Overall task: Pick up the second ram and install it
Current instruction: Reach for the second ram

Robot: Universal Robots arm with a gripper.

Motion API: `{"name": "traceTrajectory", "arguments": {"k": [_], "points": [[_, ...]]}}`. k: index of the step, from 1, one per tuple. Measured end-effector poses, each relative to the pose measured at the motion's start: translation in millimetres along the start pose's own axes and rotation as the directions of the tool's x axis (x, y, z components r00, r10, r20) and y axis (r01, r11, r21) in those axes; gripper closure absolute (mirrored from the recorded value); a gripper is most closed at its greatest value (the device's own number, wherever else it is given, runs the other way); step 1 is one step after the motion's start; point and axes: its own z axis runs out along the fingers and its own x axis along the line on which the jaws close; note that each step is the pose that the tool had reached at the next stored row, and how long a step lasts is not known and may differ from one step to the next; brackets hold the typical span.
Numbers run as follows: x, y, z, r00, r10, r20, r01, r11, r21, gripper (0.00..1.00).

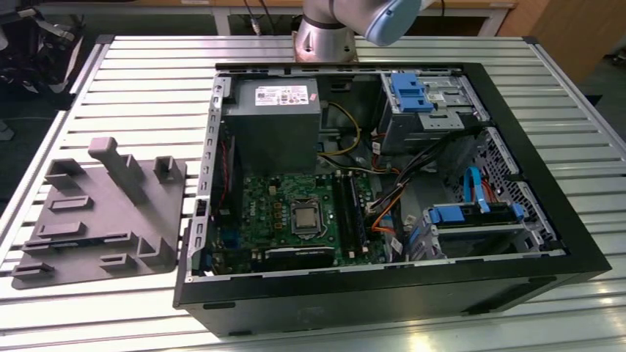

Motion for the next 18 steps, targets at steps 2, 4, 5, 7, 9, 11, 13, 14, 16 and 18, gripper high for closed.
{"name": "traceTrajectory", "arguments": {"k": [2, 4, 5, 7, 9, 11, 13, 14, 16, 18], "points": [[0.2, -1.4, 0.6, 1.0000, 0.000, -0.0001, 0.000, 1.0000, 0.0000, 0.89], [0.4, -2.6, 1.1, 1.0000, 0.000, 0.0000, 0.000, 1.0000, 0.0000, 0.89], [0.6, -3.2, 1.4, 1.0000, 0.000, -0.0001, 0.000, 1.0000, 0.0001, 0.89], [0.8, -4.3, 1.9, 1.0000, 0.000, 0.0000, 0.000, 1.0000, 0.0000, 0.89], [1.0, -5.4, 2.2, 1.0000, 0.000, -0.0001, 0.000, 1.0000, 0.0001, 0.89], [1.3, -6.4, 2.5, 1.0000, 0.000, -0.0001, 0.000, 1.0000, 0.0001, 0.89], [1.5, -7.6, 2.8, 1.0000, 0.000, -0.0001, 0.000, 1.0000, 0.0001, 0.89], [1.7, -8.1, 3.0, 1.0000, 0.000, 0.0000, 0.000, 1.0000, 0.0000, 0.89], [2.0, -9.2, 3.4, 1.0000, 0.000, 0.0000, 0.000, 1.0000, 0.0000, 0.89], [2.4, -10.1, 3.7, 1.0000, 0.000, -0.0001, 0.000, 1.0000, 0.0001, 0.89]]}}
